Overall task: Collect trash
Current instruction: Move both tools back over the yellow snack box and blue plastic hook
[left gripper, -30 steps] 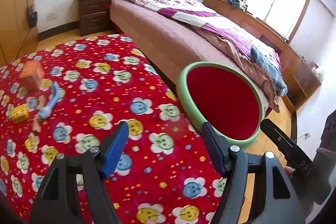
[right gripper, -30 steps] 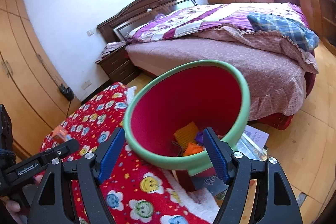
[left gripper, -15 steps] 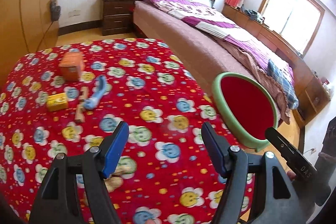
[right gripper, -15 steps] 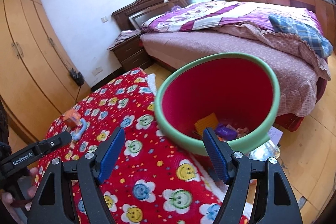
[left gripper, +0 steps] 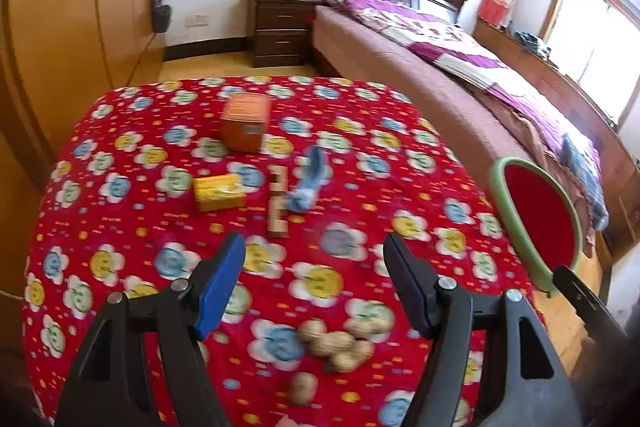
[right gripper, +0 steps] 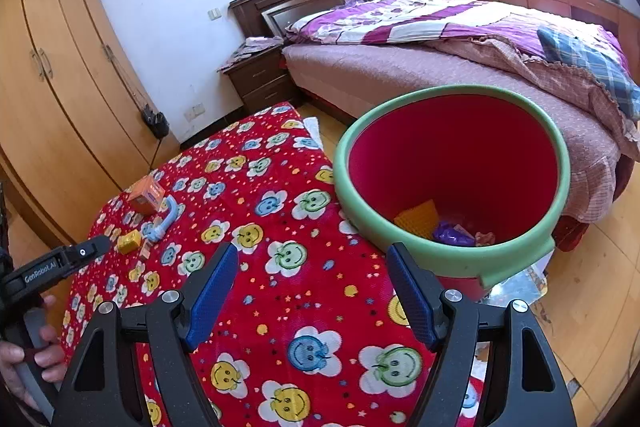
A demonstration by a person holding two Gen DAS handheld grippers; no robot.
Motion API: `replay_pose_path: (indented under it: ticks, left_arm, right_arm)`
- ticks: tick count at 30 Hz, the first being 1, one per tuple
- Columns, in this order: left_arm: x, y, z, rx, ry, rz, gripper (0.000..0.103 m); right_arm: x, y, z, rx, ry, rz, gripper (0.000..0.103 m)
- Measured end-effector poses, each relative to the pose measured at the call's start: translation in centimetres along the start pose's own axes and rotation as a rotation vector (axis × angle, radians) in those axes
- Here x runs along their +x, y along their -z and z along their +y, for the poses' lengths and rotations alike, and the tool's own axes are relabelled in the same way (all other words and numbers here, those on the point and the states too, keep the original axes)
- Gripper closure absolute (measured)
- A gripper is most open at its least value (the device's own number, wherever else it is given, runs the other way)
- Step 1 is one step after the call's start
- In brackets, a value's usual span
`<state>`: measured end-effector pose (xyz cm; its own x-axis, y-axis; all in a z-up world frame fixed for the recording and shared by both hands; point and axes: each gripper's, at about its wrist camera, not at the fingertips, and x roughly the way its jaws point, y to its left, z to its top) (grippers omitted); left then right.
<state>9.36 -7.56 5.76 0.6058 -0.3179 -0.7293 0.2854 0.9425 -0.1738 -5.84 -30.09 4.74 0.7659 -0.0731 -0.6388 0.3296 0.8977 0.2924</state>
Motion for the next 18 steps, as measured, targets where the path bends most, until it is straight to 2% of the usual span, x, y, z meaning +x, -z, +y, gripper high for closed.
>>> replay_pose_path:
  ticks: [9, 18]
  left_arm:
    - [2.0, -1.1, 5.1, -0.059, -0.087, 0.001, 0.032]
    - [6.4, -2.3, 6.0, -0.052, -0.130, 0.066, 0.032]
  right_arm:
    - [1.9, 0.6, 0.5, -0.006, 0.007, 0.041, 0.025]
    - [3.2, 0.8, 0.3, 0.002, 0.018, 0.067, 0.025]
